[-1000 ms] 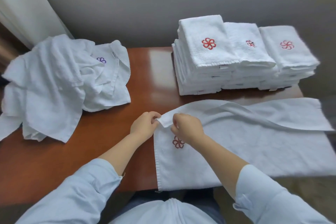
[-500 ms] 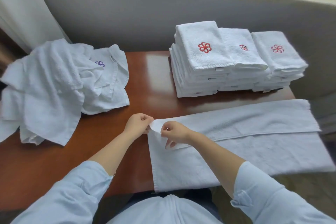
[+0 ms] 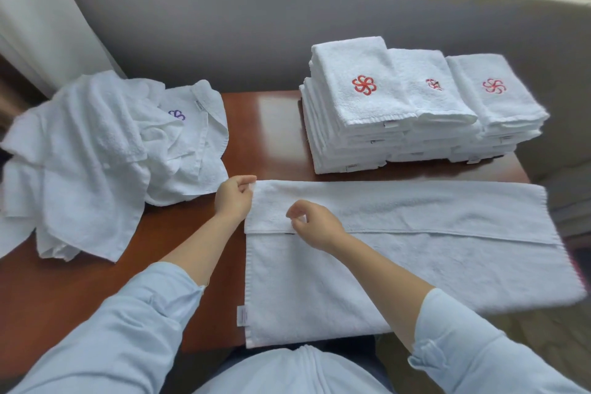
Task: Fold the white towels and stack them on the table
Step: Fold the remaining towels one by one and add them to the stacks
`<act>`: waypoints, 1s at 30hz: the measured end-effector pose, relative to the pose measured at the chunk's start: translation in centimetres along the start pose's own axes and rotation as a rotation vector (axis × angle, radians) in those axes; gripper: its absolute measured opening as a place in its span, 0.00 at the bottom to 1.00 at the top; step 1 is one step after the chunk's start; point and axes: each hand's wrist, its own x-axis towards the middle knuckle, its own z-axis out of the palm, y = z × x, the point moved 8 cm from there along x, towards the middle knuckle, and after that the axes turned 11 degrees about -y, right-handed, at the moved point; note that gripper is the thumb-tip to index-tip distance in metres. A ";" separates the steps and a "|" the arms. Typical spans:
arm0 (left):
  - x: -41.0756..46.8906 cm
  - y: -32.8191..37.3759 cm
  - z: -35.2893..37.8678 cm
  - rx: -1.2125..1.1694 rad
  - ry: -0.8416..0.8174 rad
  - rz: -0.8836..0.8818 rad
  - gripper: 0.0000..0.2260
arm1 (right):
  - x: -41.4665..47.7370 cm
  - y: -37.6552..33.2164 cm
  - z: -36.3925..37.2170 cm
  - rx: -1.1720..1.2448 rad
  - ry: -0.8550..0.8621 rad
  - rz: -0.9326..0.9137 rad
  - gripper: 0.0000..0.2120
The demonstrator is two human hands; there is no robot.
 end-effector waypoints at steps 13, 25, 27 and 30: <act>-1.4 -1.2 2.8 0.203 -0.096 -0.056 0.29 | -1.1 3.3 -0.9 -0.619 0.112 0.016 0.13; -2.0 1.2 1.2 0.161 -0.017 -0.072 0.09 | -1.7 3.9 -3.4 -0.549 0.076 -0.086 0.12; -2.7 0.8 1.2 0.279 -0.021 -0.101 0.06 | -1.9 4.1 -3.2 -0.538 -0.030 -0.107 0.13; -3.9 -0.5 1.8 0.384 -0.049 -0.131 0.05 | -2.3 4.6 -2.6 -0.521 -0.124 -0.096 0.13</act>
